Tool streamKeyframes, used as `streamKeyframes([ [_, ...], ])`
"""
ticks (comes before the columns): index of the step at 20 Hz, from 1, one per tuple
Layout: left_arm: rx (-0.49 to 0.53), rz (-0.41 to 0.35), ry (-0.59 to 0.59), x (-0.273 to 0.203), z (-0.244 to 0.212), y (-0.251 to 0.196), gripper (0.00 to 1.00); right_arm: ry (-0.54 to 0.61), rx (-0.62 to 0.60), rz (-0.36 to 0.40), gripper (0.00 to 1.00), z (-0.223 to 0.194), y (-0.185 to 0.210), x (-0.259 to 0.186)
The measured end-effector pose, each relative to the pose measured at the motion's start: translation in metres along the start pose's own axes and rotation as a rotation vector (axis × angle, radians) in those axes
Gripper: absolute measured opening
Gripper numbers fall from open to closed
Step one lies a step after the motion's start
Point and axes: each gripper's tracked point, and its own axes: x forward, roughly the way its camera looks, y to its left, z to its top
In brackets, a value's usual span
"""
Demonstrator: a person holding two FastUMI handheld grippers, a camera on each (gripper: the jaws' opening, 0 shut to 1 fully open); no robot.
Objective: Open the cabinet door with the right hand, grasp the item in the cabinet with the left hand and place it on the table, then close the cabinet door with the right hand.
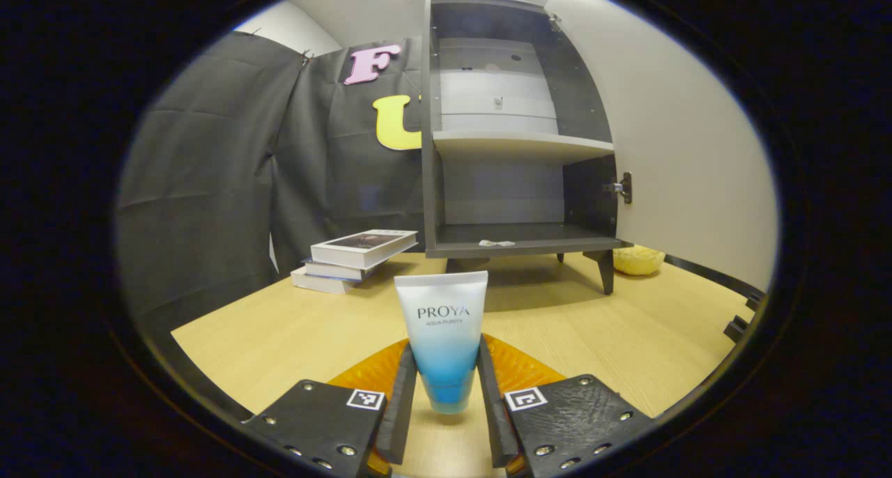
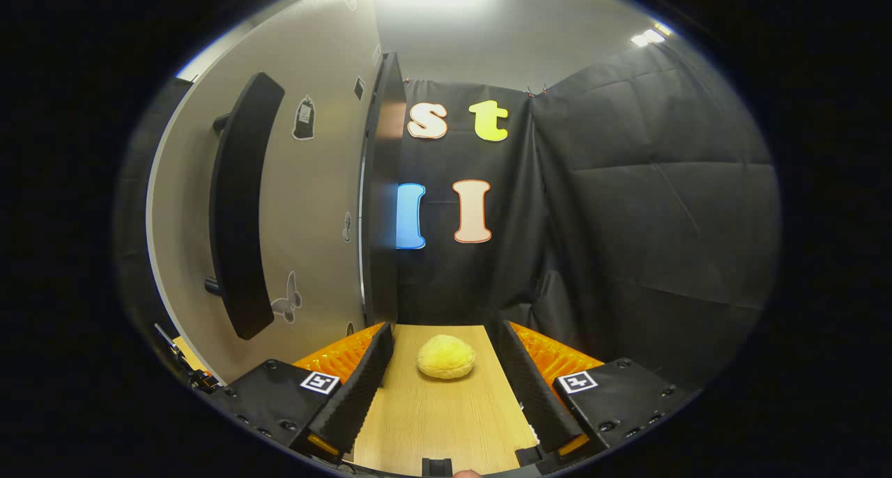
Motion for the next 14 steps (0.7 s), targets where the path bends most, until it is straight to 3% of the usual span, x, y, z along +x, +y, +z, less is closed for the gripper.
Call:
streamKeyframes([
  [3,-0.012,0.010,0.018,-0.002,-0.016,0.000,0.48,0.002,-0.022,0.012,0.95,0.001,0.007,0.001],
  [11,-0.030,-0.001,0.044,-0.015,-0.037,-0.013,0.51,0.023,-0.002,0.042,0.99,-0.003,0.014,0.008],
  [12,-0.031,-0.004,0.047,-0.017,-0.038,-0.014,0.47,0.021,0.008,0.042,0.99,-0.001,0.013,0.008],
  [13,-0.029,-0.001,0.053,-0.017,-0.038,-0.015,0.54,0.017,0.015,0.042,0.99,0.000,0.011,0.008],
  [14,-0.028,-0.004,0.064,-0.019,-0.039,-0.019,0.55,0.013,0.017,0.040,0.99,0.001,0.008,0.008],
])
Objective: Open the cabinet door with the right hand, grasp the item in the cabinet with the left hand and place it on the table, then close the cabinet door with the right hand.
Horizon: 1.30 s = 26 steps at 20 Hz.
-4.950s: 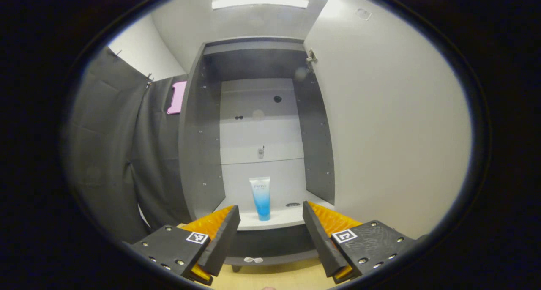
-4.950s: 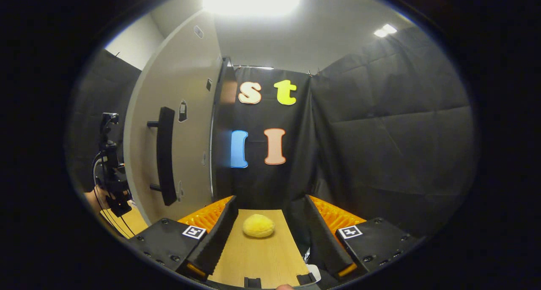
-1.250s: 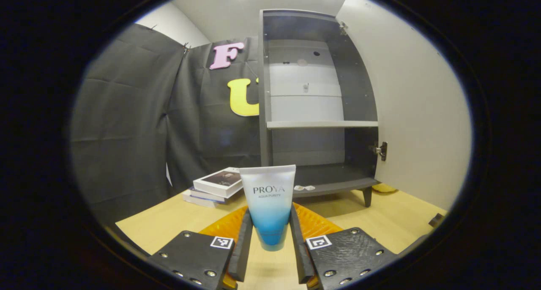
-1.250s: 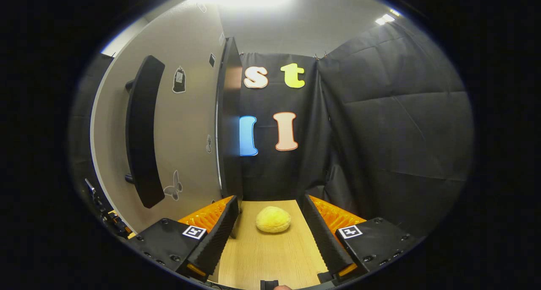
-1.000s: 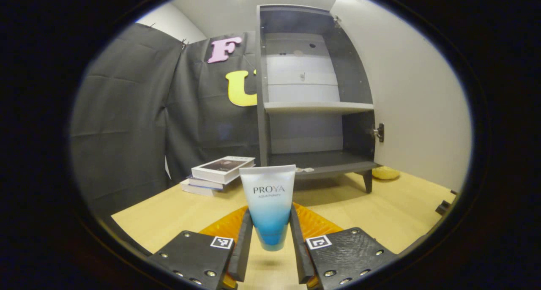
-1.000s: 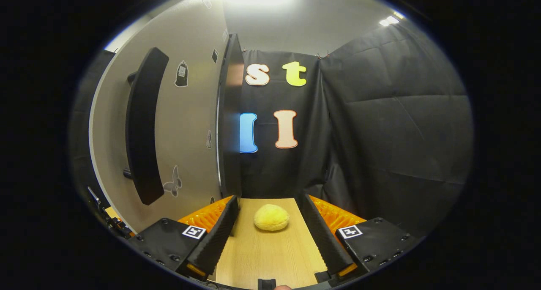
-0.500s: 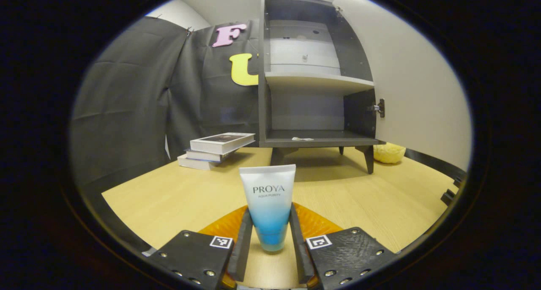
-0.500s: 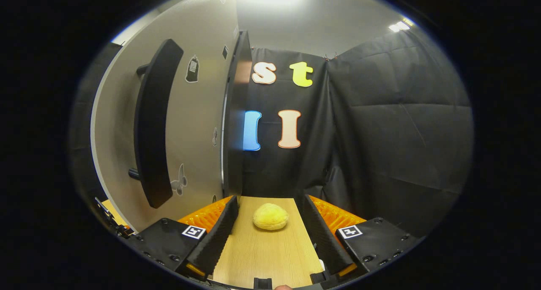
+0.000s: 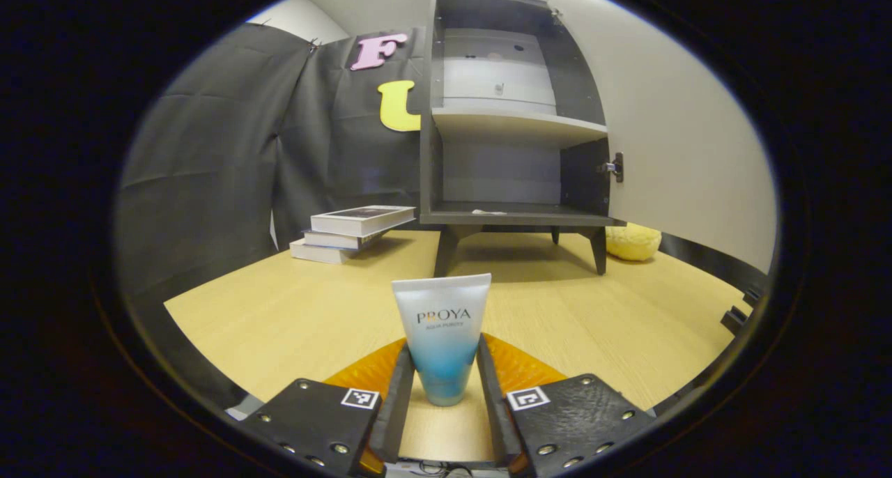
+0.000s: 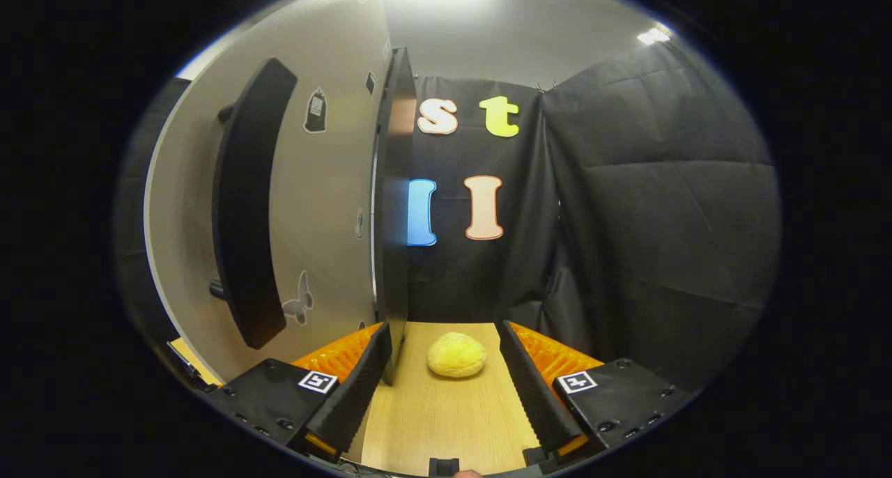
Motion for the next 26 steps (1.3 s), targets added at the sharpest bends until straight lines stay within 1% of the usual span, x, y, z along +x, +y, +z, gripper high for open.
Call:
streamKeyframes([
  [3,0.028,0.027,0.005,-0.006,0.011,0.002,0.88,-0.005,0.011,0.003,0.97,0.000,-0.007,-0.003],
  [6,0.038,0.057,-0.003,-0.016,0.042,0.002,0.89,-0.022,0.039,0.014,0.97,0.009,-0.015,-0.005],
  [7,0.036,0.063,0.002,-0.022,0.055,0.000,0.89,-0.020,0.053,0.025,0.99,0.010,-0.015,-0.005],
  [10,0.065,0.104,-0.047,-0.049,0.118,0.002,0.89,-0.027,0.090,0.054,0.99,0.023,-0.023,-0.007],
  [14,0.099,0.144,-0.087,-0.072,0.191,0.015,0.89,-0.068,0.107,0.075,0.92,0.041,-0.024,-0.014],
  [15,0.093,0.164,-0.112,-0.077,0.215,0.023,0.89,-0.065,0.102,0.075,0.96,0.041,-0.024,-0.015],
  [16,0.083,0.177,-0.126,-0.081,0.232,0.030,0.89,-0.062,0.097,0.073,0.92,0.042,-0.023,-0.017],
  [17,0.068,0.192,-0.154,-0.085,0.252,0.036,0.88,-0.062,0.092,0.065,0.97,0.044,-0.023,-0.019],
  [18,0.054,0.202,-0.180,-0.090,0.268,0.042,0.88,-0.061,0.088,0.050,0.98,0.046,-0.024,-0.021],
  [20,0.046,0.204,-0.225,-0.098,0.295,0.051,0.89,-0.061,0.084,0.023,0.98,0.050,-0.019,-0.029],
  [23,0.066,0.172,-0.277,-0.101,0.321,0.065,0.89,-0.092,0.092,-0.002,0.98,0.062,-0.005,-0.042],
  [24,0.074,0.162,-0.288,-0.100,0.324,0.069,0.89,-0.108,0.098,-0.021,0.98,0.066,-0.003,-0.048],
  [26,0.089,0.141,-0.291,-0.095,0.322,0.080,0.89,-0.132,0.113,-0.024,0.98,0.071,0.010,-0.055],
])
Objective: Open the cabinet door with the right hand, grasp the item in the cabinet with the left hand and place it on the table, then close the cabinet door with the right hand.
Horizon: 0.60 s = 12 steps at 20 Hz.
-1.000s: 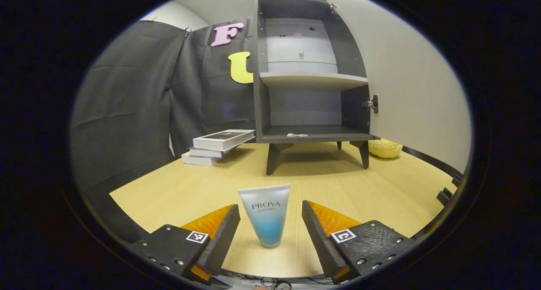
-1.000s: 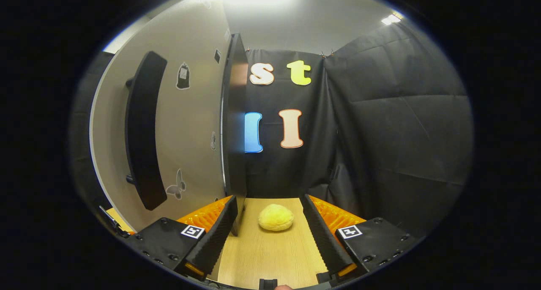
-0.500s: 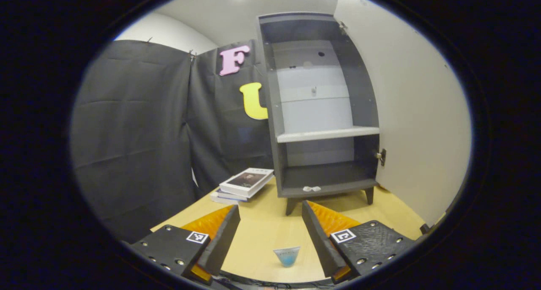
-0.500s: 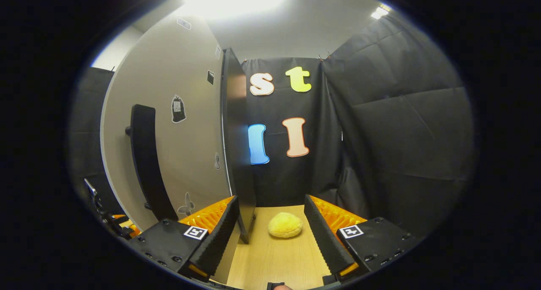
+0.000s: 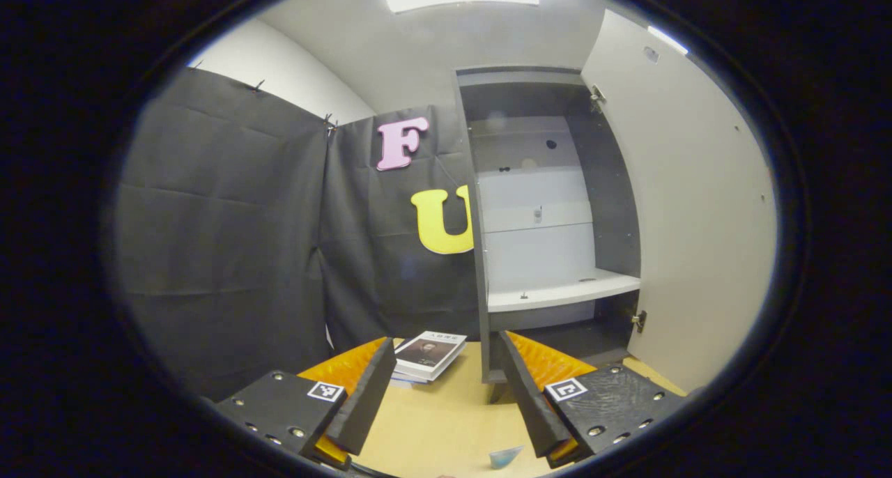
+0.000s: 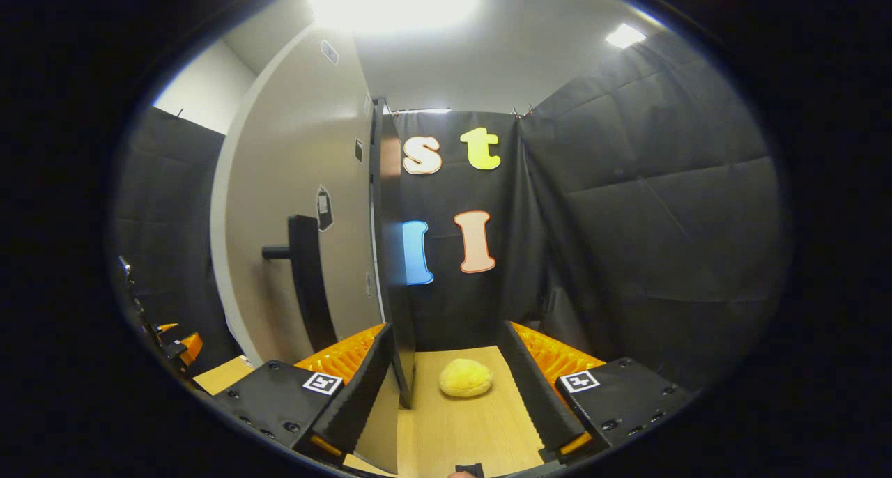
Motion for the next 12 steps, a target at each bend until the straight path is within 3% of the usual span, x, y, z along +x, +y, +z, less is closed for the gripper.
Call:
streamKeyframes([
  [1,0.001,-0.006,0.011,0.002,-0.005,0.005,0.88,-0.006,0.004,-0.014,0.92,-0.002,0.003,0.001],
  [2,-0.004,-0.015,0.021,0.002,-0.011,0.009,0.89,-0.007,-0.005,-0.034,0.97,-0.003,0.002,-0.002],
  [5,-0.018,-0.032,0.029,0.007,-0.019,0.023,0.88,-0.003,-0.012,-0.094,0.92,-0.005,-0.002,-0.001],
  [8,-0.009,-0.039,0.038,0.012,-0.028,0.041,0.88,-0.001,-0.037,-0.146,0.96,-0.003,0.002,-0.011],
  [12,-0.040,-0.033,0.030,0.014,-0.034,0.068,0.88,0.001,-0.054,-0.160,0.92,-0.007,0.024,-0.020],
])
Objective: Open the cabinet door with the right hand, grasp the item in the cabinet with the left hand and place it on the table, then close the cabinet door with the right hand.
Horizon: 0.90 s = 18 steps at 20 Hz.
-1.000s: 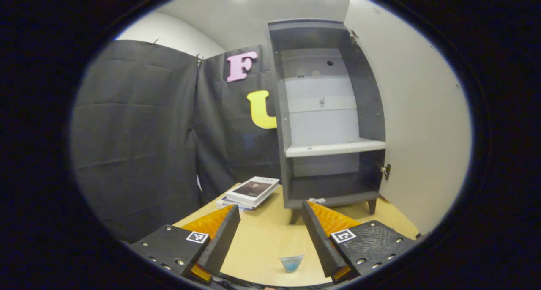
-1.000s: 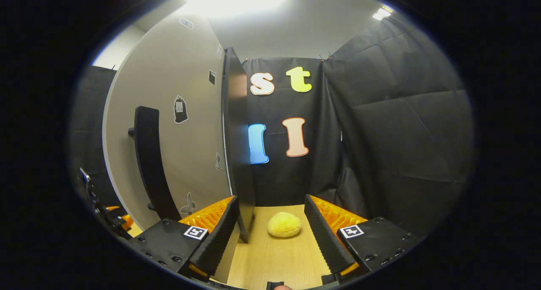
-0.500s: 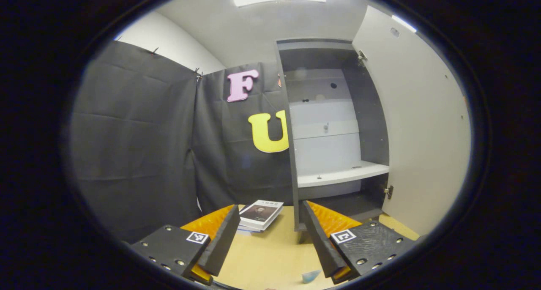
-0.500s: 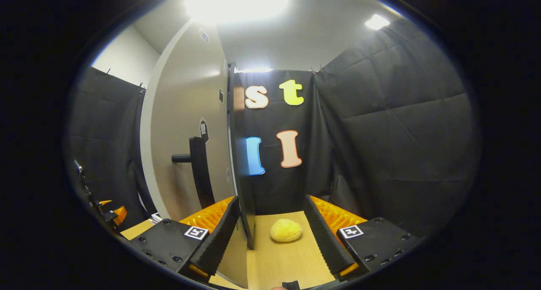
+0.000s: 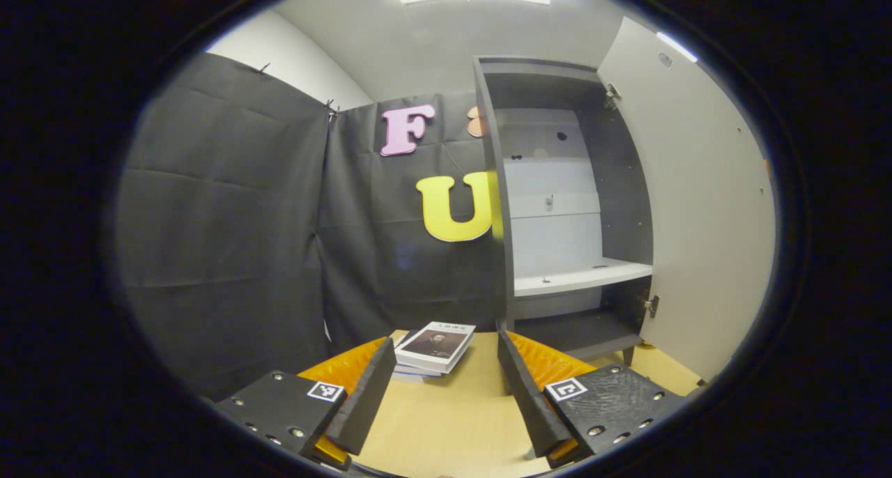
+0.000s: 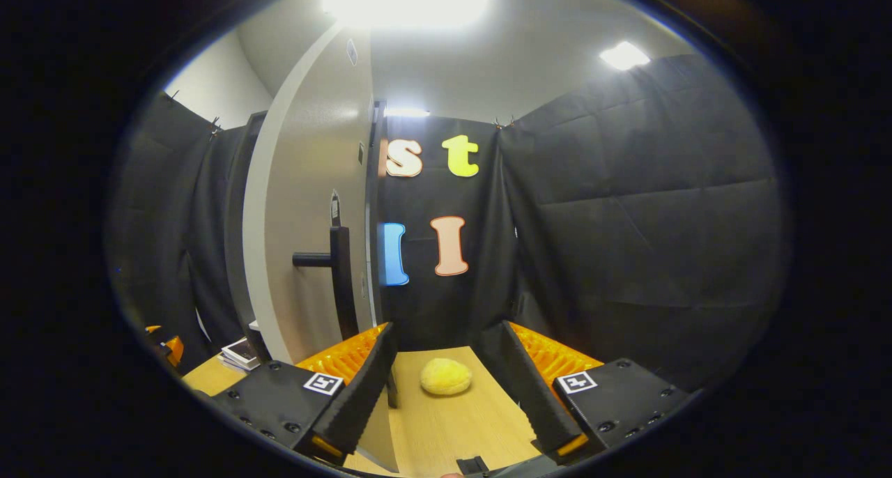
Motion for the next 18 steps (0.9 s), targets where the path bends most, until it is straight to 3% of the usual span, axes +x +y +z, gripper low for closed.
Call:
streamKeyframes([
  [18,-0.020,0.074,0.016,-0.018,-0.026,0.120,0.88,0.031,0.045,0.160,0.92,-0.003,0.122,0.006],
])
